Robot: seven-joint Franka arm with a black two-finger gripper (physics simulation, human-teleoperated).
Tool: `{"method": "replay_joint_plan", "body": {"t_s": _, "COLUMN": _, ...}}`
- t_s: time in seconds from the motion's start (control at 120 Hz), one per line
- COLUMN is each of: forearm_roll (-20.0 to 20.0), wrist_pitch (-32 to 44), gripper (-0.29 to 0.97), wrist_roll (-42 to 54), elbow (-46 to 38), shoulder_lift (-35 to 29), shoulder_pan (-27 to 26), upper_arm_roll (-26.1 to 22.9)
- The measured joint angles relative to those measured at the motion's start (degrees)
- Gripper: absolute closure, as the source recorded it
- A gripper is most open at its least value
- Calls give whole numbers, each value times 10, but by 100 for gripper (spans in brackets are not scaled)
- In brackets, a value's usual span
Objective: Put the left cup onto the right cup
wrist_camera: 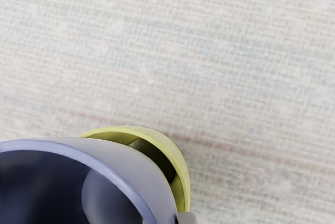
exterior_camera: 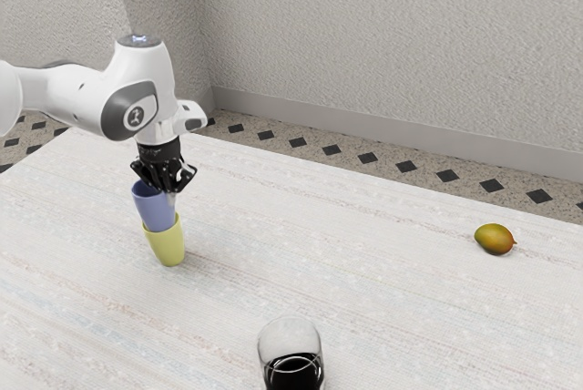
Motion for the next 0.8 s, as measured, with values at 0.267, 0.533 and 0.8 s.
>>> {"method": "replay_joint_plan", "body": {"t_s": 0.267, "forearm_roll": -4, "wrist_pitch": 3, "gripper": 28, "wrist_roll": -3, "elbow": 2, "shoulder_lift": 0, "shoulder_pan": 0, "upper_arm_roll": -2}}
{"method": "replay_joint_plan", "body": {"t_s": 0.533, "forearm_roll": -4, "wrist_pitch": -3, "gripper": 8, "wrist_roll": -5, "elbow": 8, "shoulder_lift": -16, "shoulder_pan": 0, "upper_arm_roll": -8}}
{"method": "replay_joint_plan", "body": {"t_s": 0.8, "forearm_roll": -18, "wrist_pitch": -116, "gripper": 2, "wrist_roll": 5, "elbow": 138, "shoulder_lift": -68, "shoulder_pan": -1, "upper_arm_roll": -17}}
